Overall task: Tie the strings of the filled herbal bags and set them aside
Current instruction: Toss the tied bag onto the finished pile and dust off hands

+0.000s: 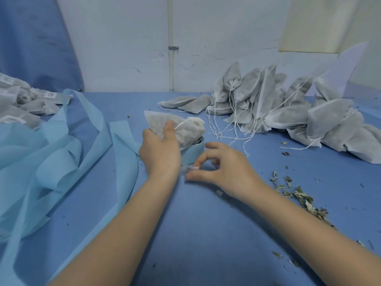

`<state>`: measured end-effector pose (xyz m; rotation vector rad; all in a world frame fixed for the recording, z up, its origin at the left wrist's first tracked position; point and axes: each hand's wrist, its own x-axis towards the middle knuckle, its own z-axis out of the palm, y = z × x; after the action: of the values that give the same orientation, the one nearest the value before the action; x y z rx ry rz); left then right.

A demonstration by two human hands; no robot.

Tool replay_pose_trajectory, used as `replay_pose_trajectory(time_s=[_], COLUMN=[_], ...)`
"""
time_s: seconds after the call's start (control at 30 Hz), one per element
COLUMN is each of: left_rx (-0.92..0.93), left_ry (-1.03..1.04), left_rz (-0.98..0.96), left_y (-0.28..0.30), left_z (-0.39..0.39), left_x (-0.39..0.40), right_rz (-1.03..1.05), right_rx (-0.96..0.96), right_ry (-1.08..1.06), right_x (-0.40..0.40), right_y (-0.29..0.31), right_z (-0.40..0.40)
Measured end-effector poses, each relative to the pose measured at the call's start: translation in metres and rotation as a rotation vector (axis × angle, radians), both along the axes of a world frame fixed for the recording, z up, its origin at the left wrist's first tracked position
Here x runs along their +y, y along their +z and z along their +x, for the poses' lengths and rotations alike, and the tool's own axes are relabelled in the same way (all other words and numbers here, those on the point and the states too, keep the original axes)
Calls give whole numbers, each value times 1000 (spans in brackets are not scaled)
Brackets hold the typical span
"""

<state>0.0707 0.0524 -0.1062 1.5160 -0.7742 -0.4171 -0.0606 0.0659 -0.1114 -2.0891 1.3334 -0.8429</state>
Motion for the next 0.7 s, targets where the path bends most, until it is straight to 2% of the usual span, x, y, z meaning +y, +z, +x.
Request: replay_pose_trajectory(time_s=[0.17,0.33,0.6,0.7], left_rx=[39,-60,-89,-15], left_ry=[-74,-297,-451,-515], left_rz=[-162,-208,-231,-252], left_y=[3,3,2,4], left_z=[1,-10,-22,-25], left_x=[4,12,18,20], right_rz=[-225,-446,-449,-450], right_rx=[-38,-121,-86,-107], right_ry=[-10,-6,-64,-52], right_x=[6,8,-1,-3], right_y=[24,41,40,39], right_z=[-15,-23,-34,-35])
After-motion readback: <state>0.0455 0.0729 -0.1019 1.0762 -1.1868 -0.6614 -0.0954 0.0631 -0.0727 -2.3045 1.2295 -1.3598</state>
